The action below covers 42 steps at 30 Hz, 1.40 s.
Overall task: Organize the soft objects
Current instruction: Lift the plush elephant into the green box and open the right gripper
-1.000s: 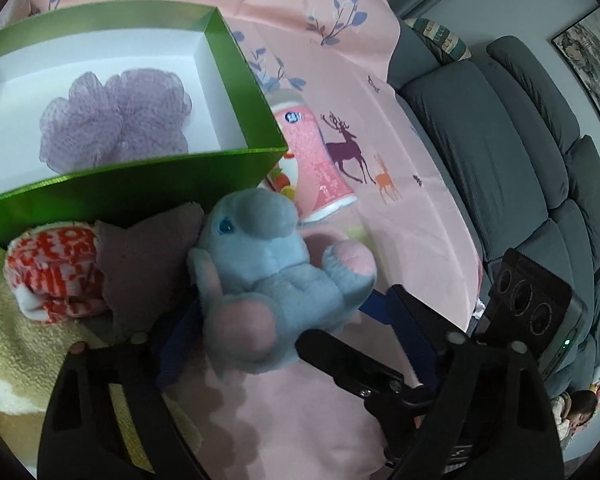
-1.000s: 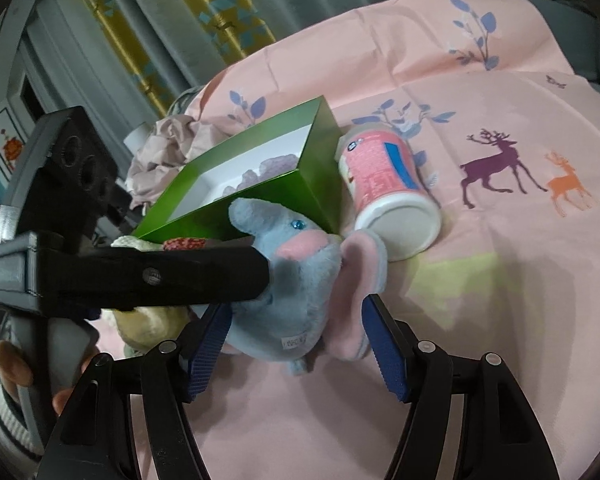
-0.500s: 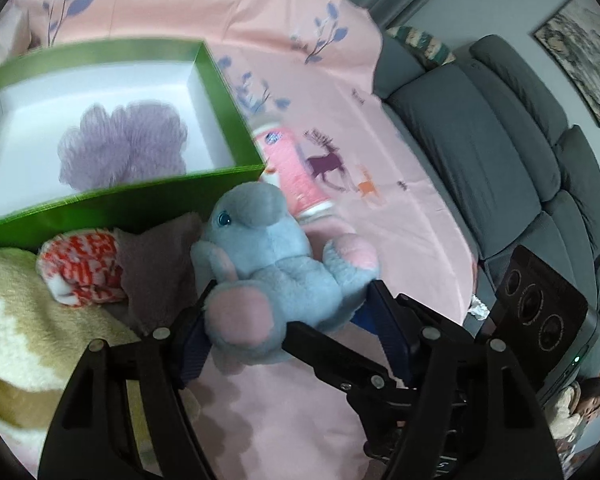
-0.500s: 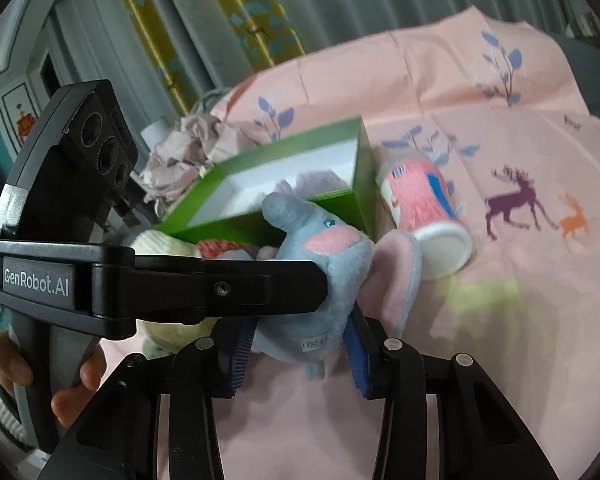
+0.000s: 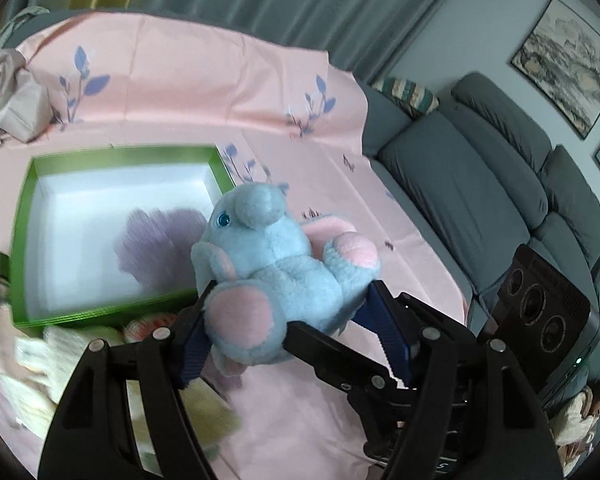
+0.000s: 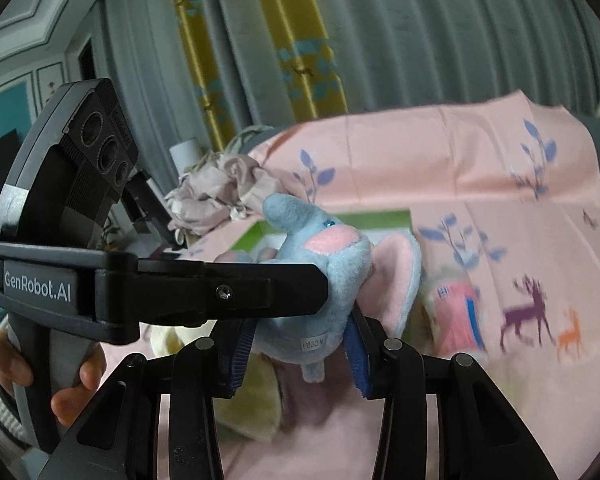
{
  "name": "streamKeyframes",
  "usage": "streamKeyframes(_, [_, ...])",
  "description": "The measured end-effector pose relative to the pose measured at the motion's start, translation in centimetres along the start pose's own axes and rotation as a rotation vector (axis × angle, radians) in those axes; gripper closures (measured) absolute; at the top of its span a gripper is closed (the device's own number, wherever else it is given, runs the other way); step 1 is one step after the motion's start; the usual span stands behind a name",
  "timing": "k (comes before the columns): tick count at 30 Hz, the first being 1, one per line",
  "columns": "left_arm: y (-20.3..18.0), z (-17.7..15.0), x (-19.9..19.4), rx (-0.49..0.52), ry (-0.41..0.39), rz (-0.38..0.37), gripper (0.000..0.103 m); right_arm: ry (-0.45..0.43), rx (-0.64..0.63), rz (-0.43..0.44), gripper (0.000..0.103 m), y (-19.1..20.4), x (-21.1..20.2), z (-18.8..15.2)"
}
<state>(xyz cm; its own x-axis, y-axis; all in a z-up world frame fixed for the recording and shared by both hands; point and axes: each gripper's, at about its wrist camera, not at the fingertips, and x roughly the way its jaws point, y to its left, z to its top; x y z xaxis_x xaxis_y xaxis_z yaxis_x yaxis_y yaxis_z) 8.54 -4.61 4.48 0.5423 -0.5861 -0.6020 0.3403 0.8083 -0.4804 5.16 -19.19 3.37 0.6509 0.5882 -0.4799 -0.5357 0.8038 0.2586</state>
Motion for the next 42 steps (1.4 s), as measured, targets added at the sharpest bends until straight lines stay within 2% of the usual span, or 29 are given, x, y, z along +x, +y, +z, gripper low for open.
streamKeyframes(6, [2.0, 2.8, -2.0, -0.016, -0.065, 0.024, 0.032, -0.03, -0.06, 0.027, 0.06, 1.4, 2.2, 3.3])
streamKeyframes(12, [5.1, 4.4, -2.0, -0.069, -0.082, 0.046, 0.032, -0.021, -0.065, 0.054, 0.06, 2.0, 5.8, 5.2])
streamKeyframes(23, [12.0, 3.8, 1.2, -0.207, -0.019, 0.08, 0.032, 0.102, -0.028, 0.095, 0.06, 1.5, 12.7, 3.4])
streamKeyframes(30, [13.8, 3.0, 3.2, -0.256, 0.025, 0.104, 0.032, 0.176, 0.013, 0.086, 0.059, 0.5, 15.4, 1.9])
streamKeyframes(33, [13.7, 2.9, 3.2, -0.243, 0.022, 0.137, 0.026, 0.192, 0.038, 0.069, 0.056, -0.1, 15.5, 1.8])
streamKeyframes(35, [13.4, 2.8, 2.8, -0.226, 0.012, 0.169, 0.011, 0.194, 0.03, 0.037, 0.053, -0.3, 15.1, 1.7])
streamKeyframes(37, [13.2, 2.9, 2.5, -0.209, 0.0, 0.191, 0.003, 0.19, 0.012, 0.012, 0.051, -0.3, 14.6, 1.7])
streamKeyframes(39, [12.6, 2.8, 1.7, -0.18, -0.017, 0.23, 0.001, 0.179, -0.008, -0.012, 0.045, -0.3, 13.4, 1.7])
streamKeyframes(42, [11.9, 2.6, 0.9, -0.144, -0.037, 0.271, 0.001, 0.152, -0.028, -0.067, 0.044, -0.3, 11.4, 1.6])
